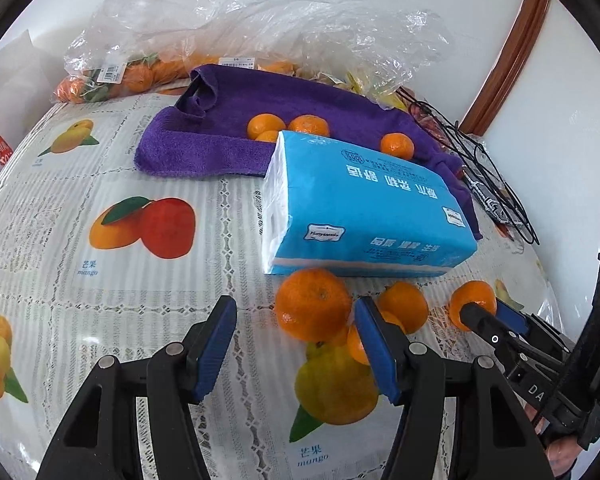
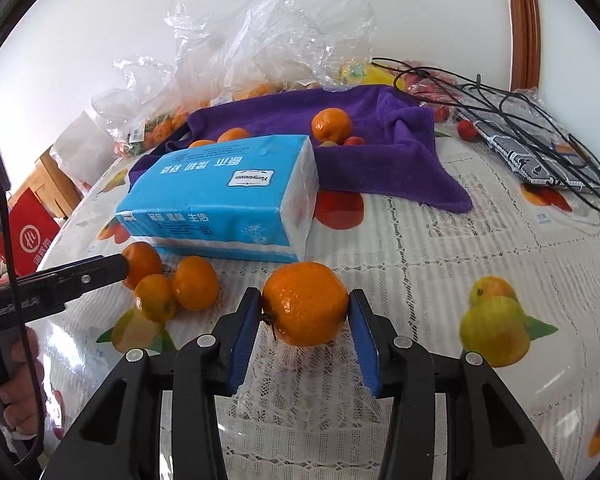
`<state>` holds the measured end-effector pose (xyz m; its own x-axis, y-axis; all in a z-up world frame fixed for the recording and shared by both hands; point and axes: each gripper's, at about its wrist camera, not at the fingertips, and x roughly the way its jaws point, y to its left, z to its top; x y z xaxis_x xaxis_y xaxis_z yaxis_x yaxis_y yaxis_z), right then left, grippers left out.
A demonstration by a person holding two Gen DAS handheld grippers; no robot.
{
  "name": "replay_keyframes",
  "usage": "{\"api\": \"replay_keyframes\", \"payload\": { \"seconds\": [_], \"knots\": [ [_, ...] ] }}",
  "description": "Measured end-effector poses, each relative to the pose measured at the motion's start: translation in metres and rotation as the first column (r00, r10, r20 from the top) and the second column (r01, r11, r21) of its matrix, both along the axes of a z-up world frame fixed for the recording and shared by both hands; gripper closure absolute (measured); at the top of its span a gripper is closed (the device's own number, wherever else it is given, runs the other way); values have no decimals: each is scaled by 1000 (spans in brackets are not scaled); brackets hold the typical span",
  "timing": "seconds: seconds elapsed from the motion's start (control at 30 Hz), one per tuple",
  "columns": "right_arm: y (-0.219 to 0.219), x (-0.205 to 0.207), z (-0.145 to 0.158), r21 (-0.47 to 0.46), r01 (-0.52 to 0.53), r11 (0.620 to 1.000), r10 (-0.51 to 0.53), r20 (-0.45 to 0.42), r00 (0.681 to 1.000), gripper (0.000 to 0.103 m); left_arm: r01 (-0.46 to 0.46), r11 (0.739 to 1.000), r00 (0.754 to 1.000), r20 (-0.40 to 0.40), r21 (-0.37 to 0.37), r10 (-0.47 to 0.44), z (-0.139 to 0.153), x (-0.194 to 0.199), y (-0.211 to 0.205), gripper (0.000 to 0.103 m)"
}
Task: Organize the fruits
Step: 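Grasp an orange with the left gripper while the right gripper grasps a large orange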
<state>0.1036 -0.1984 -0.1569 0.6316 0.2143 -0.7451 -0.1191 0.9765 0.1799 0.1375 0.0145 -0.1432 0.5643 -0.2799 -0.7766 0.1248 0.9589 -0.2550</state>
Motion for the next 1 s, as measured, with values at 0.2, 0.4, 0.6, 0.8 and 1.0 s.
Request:
{"api": "replay_keyframes", "payload": {
  "seconds": [0.2, 0.4, 0.6, 0.8, 1.0],
  "knots": [
    [6, 2, 0, -42, -19, 999, 20, 24, 1000, 58, -7, 1000, 1000, -15, 18, 7, -8, 7, -7, 46],
    [6, 12, -6, -30, -18, 999, 18, -3, 1000, 58, 31, 1000, 999, -9, 5, -31, -9, 4, -11, 62],
    [5, 9, -3, -37, -4, 999, 5, 6, 1000, 58, 20, 999, 1000, 5, 32, -21, -6, -4, 1, 62],
    [8, 9, -4, -53, 1, 999, 0, 15, 1000, 58, -3, 1000, 1000, 14, -4, 3, -11, -5, 14, 62],
    [8, 9, -5, -59, 3, 998, -2, 9, 1000, 58, -7, 996, 997, 73, 84, 1, -14, -9, 0, 62]
  ]
}}
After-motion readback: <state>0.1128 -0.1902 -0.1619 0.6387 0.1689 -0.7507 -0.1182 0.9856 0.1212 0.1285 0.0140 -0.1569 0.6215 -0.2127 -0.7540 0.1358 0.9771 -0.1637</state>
